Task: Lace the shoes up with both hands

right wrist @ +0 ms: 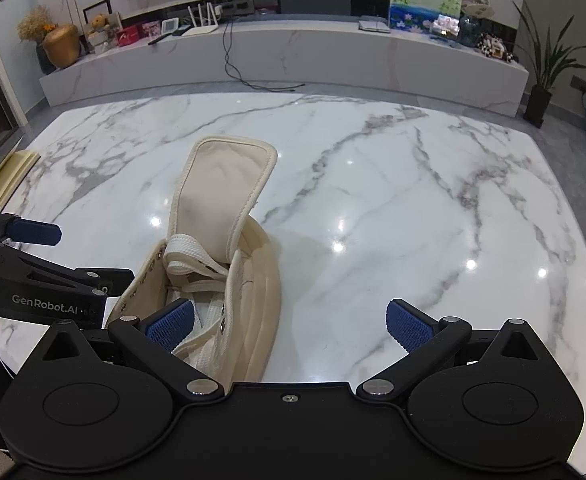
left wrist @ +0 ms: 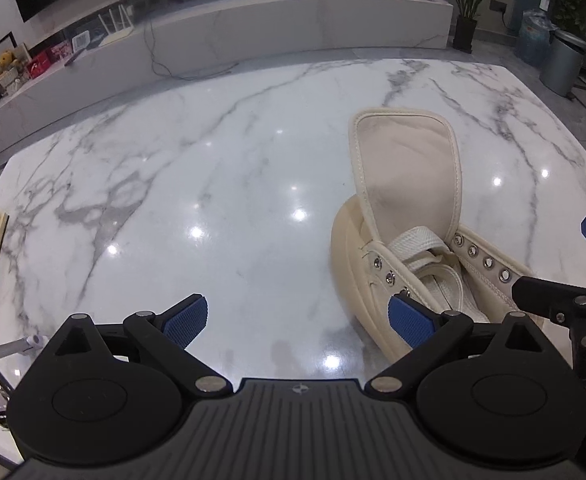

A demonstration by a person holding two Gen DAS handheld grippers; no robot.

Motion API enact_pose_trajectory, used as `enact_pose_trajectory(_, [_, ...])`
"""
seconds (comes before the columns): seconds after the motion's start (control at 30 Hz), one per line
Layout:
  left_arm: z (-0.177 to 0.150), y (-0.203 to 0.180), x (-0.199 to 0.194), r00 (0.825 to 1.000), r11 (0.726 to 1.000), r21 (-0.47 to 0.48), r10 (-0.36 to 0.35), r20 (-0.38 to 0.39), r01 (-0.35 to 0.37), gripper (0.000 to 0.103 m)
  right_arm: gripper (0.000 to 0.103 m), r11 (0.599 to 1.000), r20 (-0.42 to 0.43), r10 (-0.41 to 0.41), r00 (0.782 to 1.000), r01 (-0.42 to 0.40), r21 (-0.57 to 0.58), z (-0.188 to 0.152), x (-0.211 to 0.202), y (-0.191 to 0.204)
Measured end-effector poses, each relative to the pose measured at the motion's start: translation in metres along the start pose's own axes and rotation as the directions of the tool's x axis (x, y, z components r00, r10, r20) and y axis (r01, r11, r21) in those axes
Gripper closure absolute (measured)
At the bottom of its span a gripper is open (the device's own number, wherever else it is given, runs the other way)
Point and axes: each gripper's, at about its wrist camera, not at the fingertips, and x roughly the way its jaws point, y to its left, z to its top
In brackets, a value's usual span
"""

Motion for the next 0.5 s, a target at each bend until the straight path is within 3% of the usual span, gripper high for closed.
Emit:
enact_pose_trajectory(0.23, [-0.016,-0.033,-0.012,1.000,1.000,-0.009,-0.022,0.020,0.022,0.010,0.001,1.000,-0.002,0.003,1.000,-0.003,-0.008,-0.001,0.002,0.000])
enact_pose_trajectory(0.33, [0.004,0.002,-0.005,0.997,0.997,-0.024,-0.079,-0.012,0.078,0.013,0.001,1.000,-0.003,0.003,1.000,-0.003,-0.010,-0.002,0.001,0.000])
enact_pose_trajectory(0.5, [0.004,0.003,-0.008,0.998,0.997,-0.044,-0.068,0.010,0.068,0.013,0.001,1.000,-0.003,0.005,1.000,-0.005,-0.010,-0.005,-0.004,0.001])
